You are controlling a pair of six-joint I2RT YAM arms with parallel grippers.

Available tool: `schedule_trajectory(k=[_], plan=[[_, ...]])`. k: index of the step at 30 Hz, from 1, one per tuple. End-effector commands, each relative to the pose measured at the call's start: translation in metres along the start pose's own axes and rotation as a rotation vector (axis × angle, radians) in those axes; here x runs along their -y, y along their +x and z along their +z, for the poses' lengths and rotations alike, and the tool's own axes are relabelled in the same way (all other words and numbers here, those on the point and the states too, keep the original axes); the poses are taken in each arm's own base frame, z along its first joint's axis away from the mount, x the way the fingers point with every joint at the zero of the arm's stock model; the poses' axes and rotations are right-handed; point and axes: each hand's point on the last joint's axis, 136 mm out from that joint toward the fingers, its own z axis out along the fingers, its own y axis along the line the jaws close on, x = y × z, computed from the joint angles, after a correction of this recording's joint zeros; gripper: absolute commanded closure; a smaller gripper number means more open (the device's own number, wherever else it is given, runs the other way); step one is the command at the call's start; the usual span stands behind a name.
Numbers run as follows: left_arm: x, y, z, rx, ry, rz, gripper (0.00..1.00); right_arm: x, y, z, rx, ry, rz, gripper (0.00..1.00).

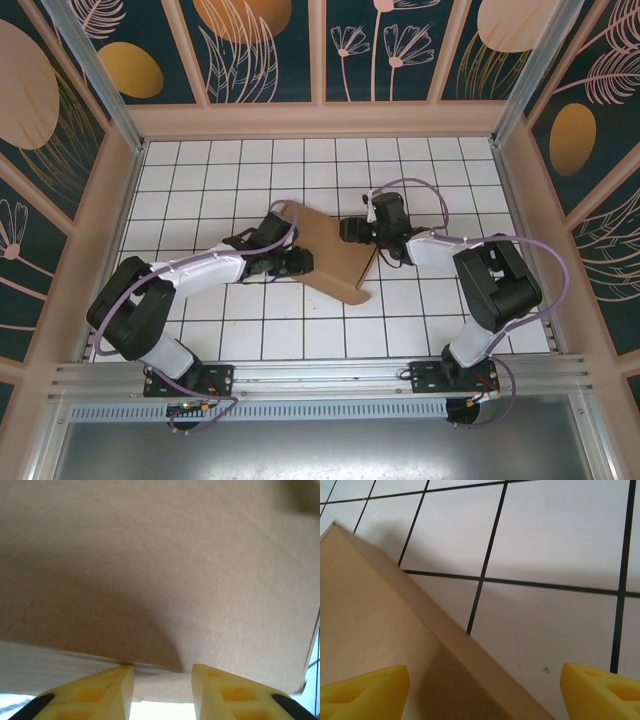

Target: Fold the paper box

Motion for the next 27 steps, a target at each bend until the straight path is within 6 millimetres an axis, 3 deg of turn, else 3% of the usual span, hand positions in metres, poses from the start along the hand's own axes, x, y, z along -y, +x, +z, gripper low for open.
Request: schedule_trajectory(k=[1,8,10,13,15,21,27], plan=[[-0.016,-0.027,0.008,0.071,0.023,-0.115,0.65,-0.016,0.040,-0.016,-0.108,-0.088,0.034,0.27],[-0.005,-0.056,0.010,0.117,0.033,-0.104,0.63,-0.033,0.071,-0.037,-0.172,-0.114,-0.008,0.35],[-0.003,-0.054,0.013,0.100,0.046,-0.107,0.61,-0.026,0.074,-0.035,-0.173,-0.063,-0.028,0.38],[-0.003,-0.041,0.018,0.058,0.090,-0.126,0.56,-0.013,0.080,-0.027,-0.200,0.009,-0.020,0.51],[-0.004,-0.033,0.023,0.038,0.115,-0.147,0.52,-0.014,0.086,-0.021,-0.229,0.015,-0.020,0.56],[0.006,-0.015,0.039,-0.042,0.257,-0.192,0.47,-0.031,0.099,-0.007,-0.282,0.013,-0.076,0.58],[0.011,-0.013,0.042,-0.054,0.298,-0.197,0.52,-0.028,0.101,-0.003,-0.296,0.011,-0.078,0.59]])
